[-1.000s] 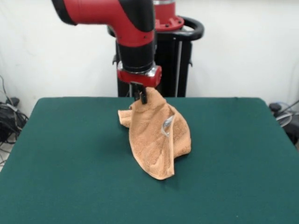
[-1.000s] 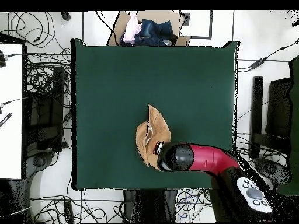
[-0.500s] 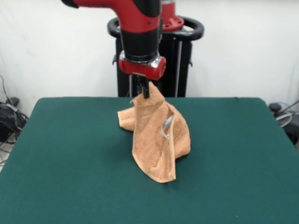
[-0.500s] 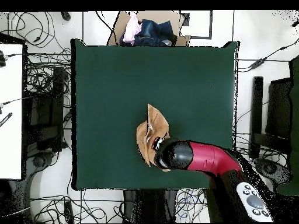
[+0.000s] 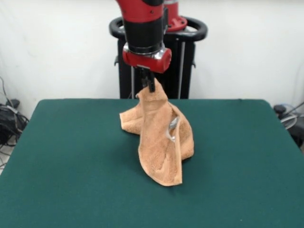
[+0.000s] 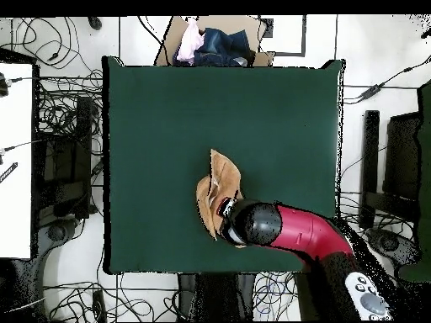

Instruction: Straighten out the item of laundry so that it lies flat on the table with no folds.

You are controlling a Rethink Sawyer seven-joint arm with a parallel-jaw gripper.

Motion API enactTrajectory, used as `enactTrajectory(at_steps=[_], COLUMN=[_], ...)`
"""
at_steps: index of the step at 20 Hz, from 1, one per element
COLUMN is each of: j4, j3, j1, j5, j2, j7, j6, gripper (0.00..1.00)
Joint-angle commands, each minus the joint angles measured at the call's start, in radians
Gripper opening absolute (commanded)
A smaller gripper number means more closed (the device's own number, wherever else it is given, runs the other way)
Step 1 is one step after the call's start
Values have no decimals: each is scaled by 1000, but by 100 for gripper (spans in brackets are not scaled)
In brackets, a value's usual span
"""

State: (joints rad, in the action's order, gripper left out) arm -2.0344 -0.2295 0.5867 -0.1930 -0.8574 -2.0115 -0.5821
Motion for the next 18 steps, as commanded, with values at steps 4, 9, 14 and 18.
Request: enactTrajectory(at_steps=[4, 9, 14, 18], j4=[-89, -143, -183, -194], j3=[16, 18, 38, 65], j1=[-15, -28, -57, -91], j5=[133, 195, 224, 248], j2=[-99, -165, -217, -271], j7=[-127, -140, -154, -194], j6=[-203, -235, -247, -295], gripper=[0, 0, 0, 0])
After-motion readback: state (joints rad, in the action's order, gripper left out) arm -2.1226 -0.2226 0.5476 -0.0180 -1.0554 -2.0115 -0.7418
